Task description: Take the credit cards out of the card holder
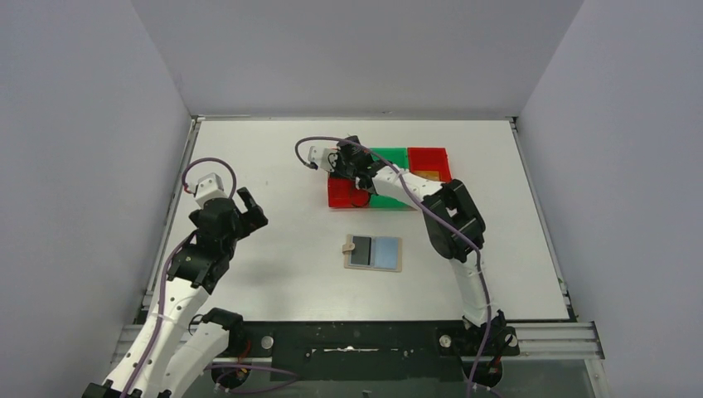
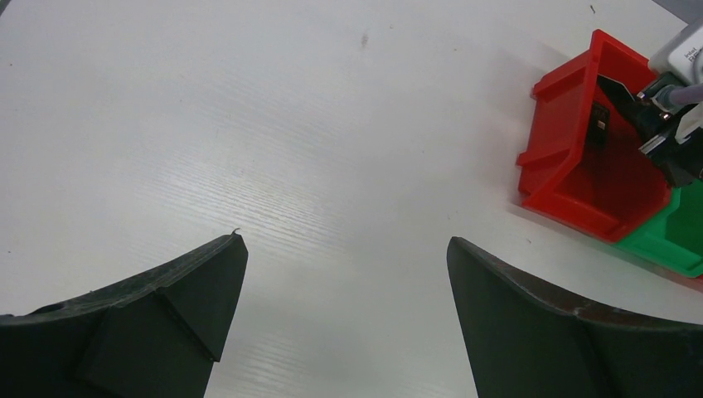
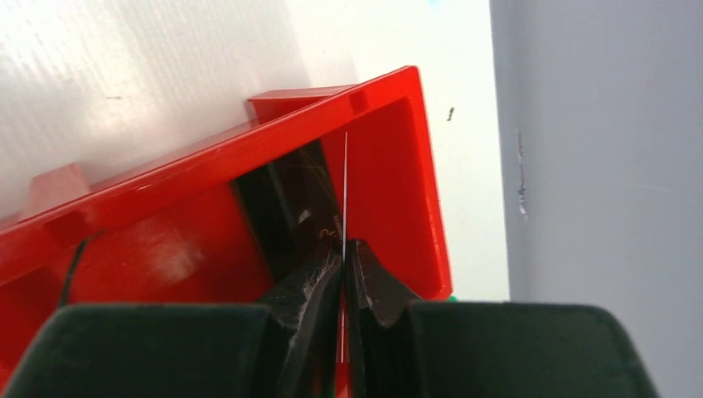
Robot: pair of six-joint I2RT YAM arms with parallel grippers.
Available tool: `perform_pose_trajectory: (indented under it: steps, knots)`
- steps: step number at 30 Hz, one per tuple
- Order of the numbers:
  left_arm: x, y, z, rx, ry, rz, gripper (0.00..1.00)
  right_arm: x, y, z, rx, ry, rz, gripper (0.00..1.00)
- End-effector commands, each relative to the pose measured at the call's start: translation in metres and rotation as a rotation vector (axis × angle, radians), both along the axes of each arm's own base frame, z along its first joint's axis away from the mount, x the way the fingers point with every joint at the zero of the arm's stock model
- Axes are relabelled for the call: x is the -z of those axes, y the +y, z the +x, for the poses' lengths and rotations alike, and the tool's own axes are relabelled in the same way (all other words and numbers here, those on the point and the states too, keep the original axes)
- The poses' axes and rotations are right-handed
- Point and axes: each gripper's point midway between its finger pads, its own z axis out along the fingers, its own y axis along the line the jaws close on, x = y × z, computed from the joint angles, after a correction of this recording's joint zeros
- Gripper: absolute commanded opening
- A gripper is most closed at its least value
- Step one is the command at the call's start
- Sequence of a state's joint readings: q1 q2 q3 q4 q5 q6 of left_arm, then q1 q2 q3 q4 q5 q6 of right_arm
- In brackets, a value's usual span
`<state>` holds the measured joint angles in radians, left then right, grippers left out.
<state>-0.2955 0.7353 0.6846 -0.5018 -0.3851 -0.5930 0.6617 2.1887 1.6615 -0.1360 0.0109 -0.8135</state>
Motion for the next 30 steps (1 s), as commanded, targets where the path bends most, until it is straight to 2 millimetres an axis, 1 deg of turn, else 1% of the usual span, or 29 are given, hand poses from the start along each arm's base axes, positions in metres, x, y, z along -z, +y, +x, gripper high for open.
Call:
perform_pose_trajectory:
  steps: [1, 8, 12, 14, 15, 16, 19, 21, 25, 30]
  knots:
    - [-0.011, -0.001, 0.005, 0.006, -0.032, -0.002, 0.94, -0.031, 0.005, 0.022, -0.031, -0.119, -0.047, 0.06]
    - [-0.010, -0.001, 0.005, 0.008, -0.033, -0.001, 0.94, -0.004, 0.001, 0.027, -0.060, -0.104, -0.121, 0.07]
    - [-0.010, -0.001, 0.005, 0.008, -0.032, -0.002, 0.94, 0.005, -0.002, 0.029, -0.061, -0.104, -0.136, 0.09]
    - [-0.011, -0.001, 0.005, 0.010, -0.033, -0.001, 0.94, 0.008, -0.003, 0.029, -0.062, -0.094, -0.135, 0.11]
    - [-0.010, -0.001, 0.005, 0.011, -0.031, 0.000, 0.94, 0.009, -0.003, 0.028, -0.065, -0.086, -0.133, 0.15]
    - [-0.011, -0.002, 0.005, 0.014, -0.031, -0.001, 0.94, 0.009, -0.003, 0.027, -0.066, -0.080, -0.129, 0.20]
    - [-0.008, -0.003, 0.005, 0.020, -0.023, 0.001, 0.94, 0.009, -0.002, 0.022, -0.076, -0.051, -0.109, 0.28]
    - [-0.008, -0.003, 0.006, 0.024, -0.021, 0.001, 0.94, 0.005, -0.001, 0.019, -0.084, -0.033, -0.088, 0.35]
    - [-0.007, -0.004, 0.006, 0.030, -0.014, 0.002, 0.94, 0.000, -0.003, 0.017, -0.081, -0.013, -0.054, 0.42]
    - [-0.006, -0.005, 0.006, 0.036, -0.009, 0.002, 0.93, -0.007, -0.007, 0.019, -0.066, -0.007, -0.020, 0.47]
